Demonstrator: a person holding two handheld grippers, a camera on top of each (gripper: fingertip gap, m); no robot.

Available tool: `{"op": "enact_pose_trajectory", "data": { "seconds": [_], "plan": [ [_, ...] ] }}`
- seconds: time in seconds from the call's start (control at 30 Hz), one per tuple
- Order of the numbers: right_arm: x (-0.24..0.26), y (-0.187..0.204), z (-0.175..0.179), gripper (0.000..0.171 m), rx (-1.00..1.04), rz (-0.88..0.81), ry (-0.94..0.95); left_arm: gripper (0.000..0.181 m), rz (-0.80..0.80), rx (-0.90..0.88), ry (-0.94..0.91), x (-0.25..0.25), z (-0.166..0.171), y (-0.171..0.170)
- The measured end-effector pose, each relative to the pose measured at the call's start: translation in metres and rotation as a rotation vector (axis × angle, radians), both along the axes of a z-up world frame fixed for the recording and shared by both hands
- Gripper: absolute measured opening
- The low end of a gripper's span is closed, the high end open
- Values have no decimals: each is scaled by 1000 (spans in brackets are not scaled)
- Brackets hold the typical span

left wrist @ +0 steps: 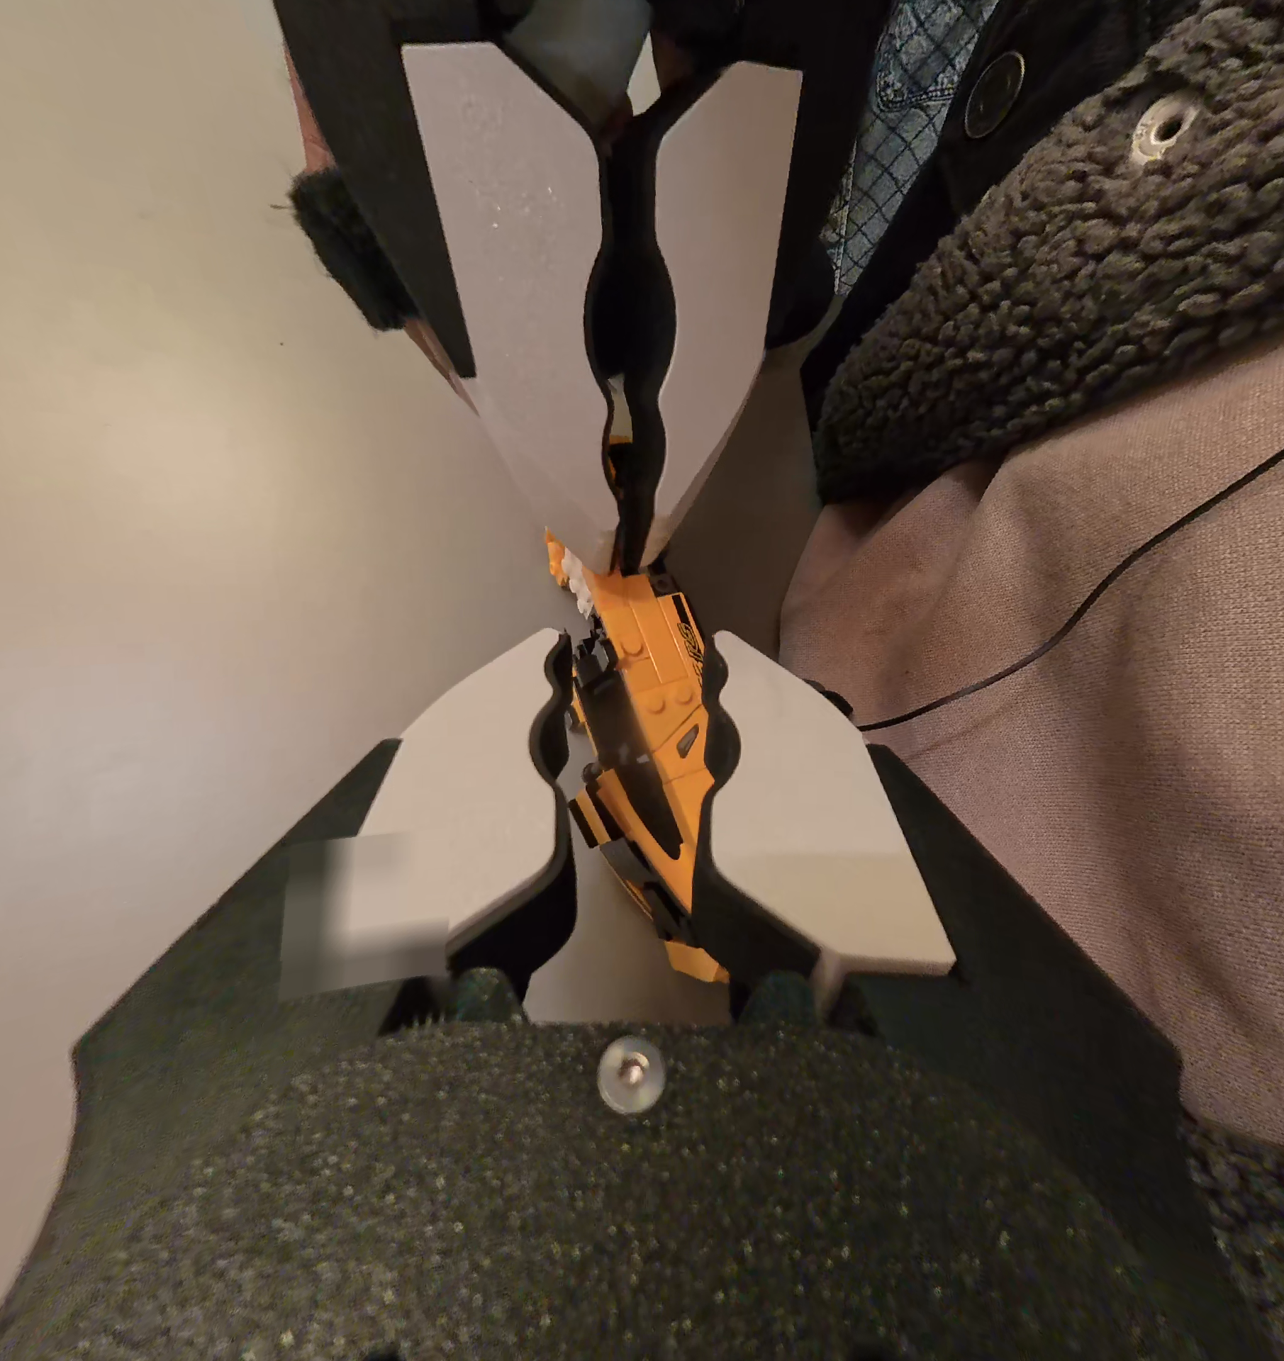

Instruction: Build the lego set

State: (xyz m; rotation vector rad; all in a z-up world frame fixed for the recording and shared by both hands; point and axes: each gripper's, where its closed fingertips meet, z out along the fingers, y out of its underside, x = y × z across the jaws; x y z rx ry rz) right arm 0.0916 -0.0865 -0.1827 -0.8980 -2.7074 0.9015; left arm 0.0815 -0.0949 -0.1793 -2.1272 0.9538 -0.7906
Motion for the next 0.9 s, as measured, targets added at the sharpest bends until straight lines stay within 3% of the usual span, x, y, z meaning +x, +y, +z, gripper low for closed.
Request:
{"op": "enact_pose_trajectory", "data": {
  "seconds": [0.2, 0.9],
  "plan": [
    [-1, -1, 8, 6, -92, -53, 4, 33, 1, 7, -3, -1, 0, 1],
    [-2, 4, -4, 8, 3, -95, -1, 33, 1, 21, -6, -1, 0, 2]
  ]
}}
